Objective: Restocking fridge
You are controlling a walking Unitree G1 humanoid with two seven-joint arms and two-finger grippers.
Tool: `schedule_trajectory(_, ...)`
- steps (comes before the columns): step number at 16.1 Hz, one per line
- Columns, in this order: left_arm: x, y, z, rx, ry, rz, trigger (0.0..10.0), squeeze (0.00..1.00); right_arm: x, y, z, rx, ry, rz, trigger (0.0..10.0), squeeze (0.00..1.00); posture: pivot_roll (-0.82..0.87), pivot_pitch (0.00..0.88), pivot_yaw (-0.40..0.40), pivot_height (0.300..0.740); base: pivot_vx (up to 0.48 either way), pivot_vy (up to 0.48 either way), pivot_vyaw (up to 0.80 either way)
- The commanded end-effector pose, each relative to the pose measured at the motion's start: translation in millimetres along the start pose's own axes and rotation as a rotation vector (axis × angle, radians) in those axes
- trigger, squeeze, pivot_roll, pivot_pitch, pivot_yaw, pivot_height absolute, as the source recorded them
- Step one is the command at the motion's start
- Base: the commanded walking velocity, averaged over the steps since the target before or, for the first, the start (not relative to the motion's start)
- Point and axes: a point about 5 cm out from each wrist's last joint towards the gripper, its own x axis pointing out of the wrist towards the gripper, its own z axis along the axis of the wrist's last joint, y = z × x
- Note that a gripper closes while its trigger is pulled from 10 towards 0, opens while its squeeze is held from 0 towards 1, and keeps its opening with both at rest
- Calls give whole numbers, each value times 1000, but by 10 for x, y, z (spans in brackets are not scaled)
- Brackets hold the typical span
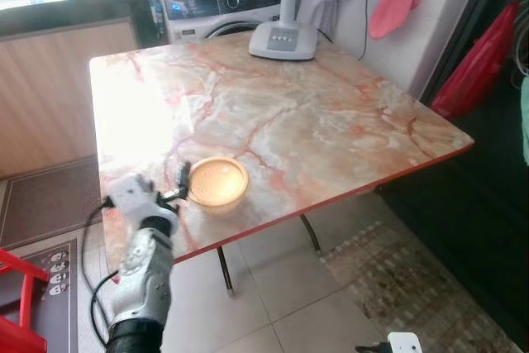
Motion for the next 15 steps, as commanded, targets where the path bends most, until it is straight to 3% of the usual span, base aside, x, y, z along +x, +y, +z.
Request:
schedule_trajectory(1,59,-16,4,-9,6,-7,10000,0,-5,-24,-10,-3,4,-11,10000,0,34,0,-16,740,0,0,0)
schedule_trajectory(5,119,-34,-68,-16,43,-48,10000,0,-6,-35,-6,-30,9,-11,10000,0,34,0,-20,740,0,0,0)
schedule_trajectory(8,127,-59,-138,-91,78,-69,10000,0,-6,-37,-2,-28,6,-12,10000,0,28,0,-18,740,0,0,0)
schedule_trajectory(15,173,-150,-213,-144,115,-107,10000,0,-5,-35,1,-39,9,-12,10000,0,22,0,-14,740,0,0,0)
